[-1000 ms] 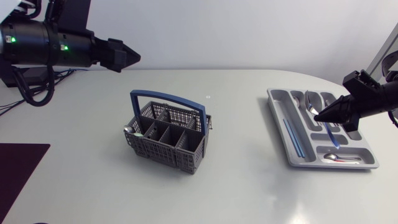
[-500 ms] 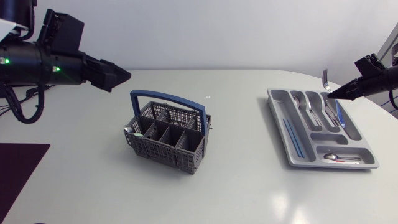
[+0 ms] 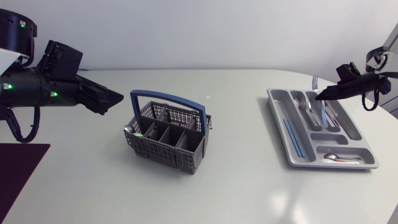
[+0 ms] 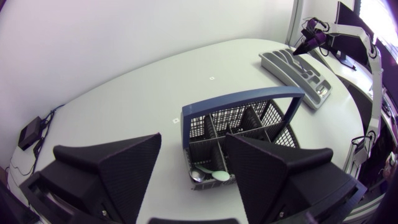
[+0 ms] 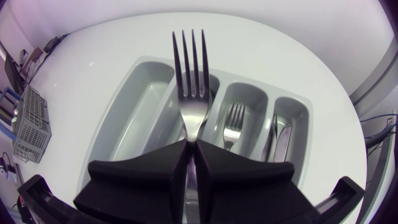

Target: Unload the cutlery basket into the drawer organizer.

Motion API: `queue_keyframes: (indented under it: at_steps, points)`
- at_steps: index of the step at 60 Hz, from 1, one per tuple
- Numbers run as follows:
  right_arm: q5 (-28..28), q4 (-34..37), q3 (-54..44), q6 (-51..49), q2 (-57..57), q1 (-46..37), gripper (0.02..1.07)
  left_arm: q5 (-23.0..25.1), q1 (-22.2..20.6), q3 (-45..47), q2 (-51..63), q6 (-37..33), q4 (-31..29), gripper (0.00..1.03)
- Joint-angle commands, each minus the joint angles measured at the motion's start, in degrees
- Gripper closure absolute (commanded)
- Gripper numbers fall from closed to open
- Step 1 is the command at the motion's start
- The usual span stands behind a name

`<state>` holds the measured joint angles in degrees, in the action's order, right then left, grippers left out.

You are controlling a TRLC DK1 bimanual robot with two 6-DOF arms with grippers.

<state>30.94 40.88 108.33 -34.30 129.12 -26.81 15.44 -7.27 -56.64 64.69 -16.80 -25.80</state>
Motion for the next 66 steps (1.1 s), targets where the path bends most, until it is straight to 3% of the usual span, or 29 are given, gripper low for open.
queue_keyframes:
  at_steps: [1,24,30,38,41,66]
  points:
    - [-1.93,-1.51,1.27,4.16,2.28,0.70,0.98,1.17,0.76,1.71,-1.23,-1.57,0.31,0.30]
    - [-9.58,-3.71,1.09,6.62,6.85,0.62,0.96,2.05,1.03,3.73,-2.28,-1.92,1.02,0.30]
    - [-11.08,-3.71,0.74,6.88,7.20,0.62,0.81,2.05,1.03,4.08,-3.34,-1.92,0.84,0.30]
    - [-11.16,-3.79,-0.58,6.97,5.53,0.53,0.48,1.96,1.12,4.26,-4.30,-1.92,0.31,0.30]
    - [-11.16,-3.88,-1.55,6.97,4.30,0.44,0.40,1.96,1.47,4.44,-5.10,-2.28,-0.04,0.30]
    - [-6.86,-9.68,-28.18,1.70,-23.56,4.57,0.34,1.87,1.82,9.27,-10.37,-9.75,-3.73,0.30]
